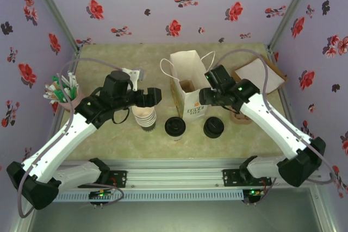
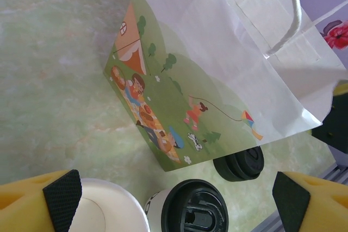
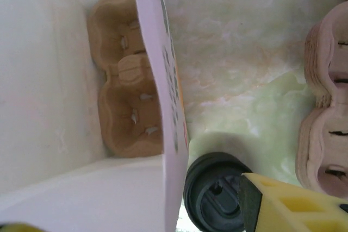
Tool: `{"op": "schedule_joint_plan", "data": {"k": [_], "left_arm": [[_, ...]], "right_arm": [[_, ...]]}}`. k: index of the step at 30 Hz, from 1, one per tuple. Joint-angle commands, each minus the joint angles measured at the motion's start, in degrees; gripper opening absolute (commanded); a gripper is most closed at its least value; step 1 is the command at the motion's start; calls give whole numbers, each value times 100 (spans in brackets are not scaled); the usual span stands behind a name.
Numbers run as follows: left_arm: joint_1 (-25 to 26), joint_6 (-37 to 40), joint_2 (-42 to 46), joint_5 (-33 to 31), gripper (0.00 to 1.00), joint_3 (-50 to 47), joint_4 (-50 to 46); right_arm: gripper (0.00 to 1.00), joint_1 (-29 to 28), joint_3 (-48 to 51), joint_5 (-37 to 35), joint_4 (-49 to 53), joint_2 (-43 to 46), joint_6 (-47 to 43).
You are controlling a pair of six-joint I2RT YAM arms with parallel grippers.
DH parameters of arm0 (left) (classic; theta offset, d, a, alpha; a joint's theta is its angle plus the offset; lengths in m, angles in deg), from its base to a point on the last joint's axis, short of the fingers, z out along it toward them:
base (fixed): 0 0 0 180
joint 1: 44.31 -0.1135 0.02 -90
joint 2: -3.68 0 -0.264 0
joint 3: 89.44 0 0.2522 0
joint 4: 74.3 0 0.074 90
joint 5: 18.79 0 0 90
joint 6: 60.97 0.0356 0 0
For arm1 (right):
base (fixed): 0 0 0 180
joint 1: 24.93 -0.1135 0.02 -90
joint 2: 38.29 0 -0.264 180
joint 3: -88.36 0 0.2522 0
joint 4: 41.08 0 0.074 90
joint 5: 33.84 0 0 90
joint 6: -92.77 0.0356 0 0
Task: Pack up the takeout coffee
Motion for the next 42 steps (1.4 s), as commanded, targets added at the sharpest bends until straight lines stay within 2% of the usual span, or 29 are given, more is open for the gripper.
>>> {"op": "schedule_joint_plan", "data": {"k": [1,7,10,16,20,21,24,28,30,32,42], "left_arm": [[42,131,34,-172,94,-89,36],[40,139,28,-213,94,-90,36],[40,148,54,-266,95,-72,6],[43,165,239,-495,99,-80,-58],[38,162,482,-494,99,-133,-49],[44,155,544,-472,99,-151,-57],[40,112,761,-309,99,-168,-169],[39,-68,969,-99,99,-225,-323],[43,-113,1063,-97,99,-328,-365],[32,-117,1143,-222,99,-427,-413],[-174,-110,1361,-719,99,-644,-681]], "right_arm": [[61,148,-250,-121,-324,-232,-144],[61,340,-317,153,-485,-542,-197],[65,340,-323,255,-408,-461,-211],[80,210,55,352,-67,267,-96],[98,29,372,719,16,856,10],[99,-13,407,839,23,948,35],[99,-264,497,1223,-26,1111,116],[99,-908,465,672,-90,1121,439],[99,-1022,501,1109,-242,1053,442],[99,-1121,470,1224,-297,919,460],[99,-2311,-377,337,338,-294,-472]]}}
